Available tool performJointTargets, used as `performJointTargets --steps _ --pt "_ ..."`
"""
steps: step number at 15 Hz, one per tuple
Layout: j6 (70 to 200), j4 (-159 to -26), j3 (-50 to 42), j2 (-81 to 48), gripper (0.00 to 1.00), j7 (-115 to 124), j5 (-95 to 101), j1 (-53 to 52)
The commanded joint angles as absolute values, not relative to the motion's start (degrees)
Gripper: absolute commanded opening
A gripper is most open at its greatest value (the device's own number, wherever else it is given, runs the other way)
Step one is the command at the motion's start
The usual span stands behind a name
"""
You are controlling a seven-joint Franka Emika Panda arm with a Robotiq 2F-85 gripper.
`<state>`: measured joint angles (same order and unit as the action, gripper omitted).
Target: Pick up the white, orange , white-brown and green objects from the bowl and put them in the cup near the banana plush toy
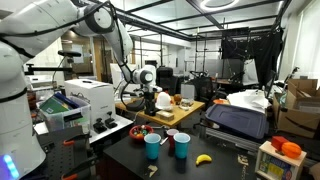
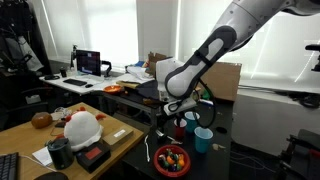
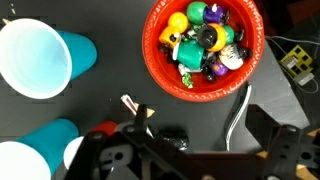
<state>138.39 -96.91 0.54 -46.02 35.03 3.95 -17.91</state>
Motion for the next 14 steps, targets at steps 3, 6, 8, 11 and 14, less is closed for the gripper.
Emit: performJointTargets --steps 3,6,8,11,14 --pt "135.86 -93.46 2.61 -50.24 1.0 30.88 -1.28 -16.73" --pt "135.51 -92.26 3.68 -52.24 1.0 28.68 -3.9 -16.43" --pt "135.47 -91.48 4.44 -53.65 1.0 27.05 -5.65 -15.98" --pt "135.69 -90.52 4.72 -55.75 1.0 25.27 -6.82 -15.7" --pt "135.44 -89.42 4.3 -57.79 1.0 24.53 -6.69 -15.76"
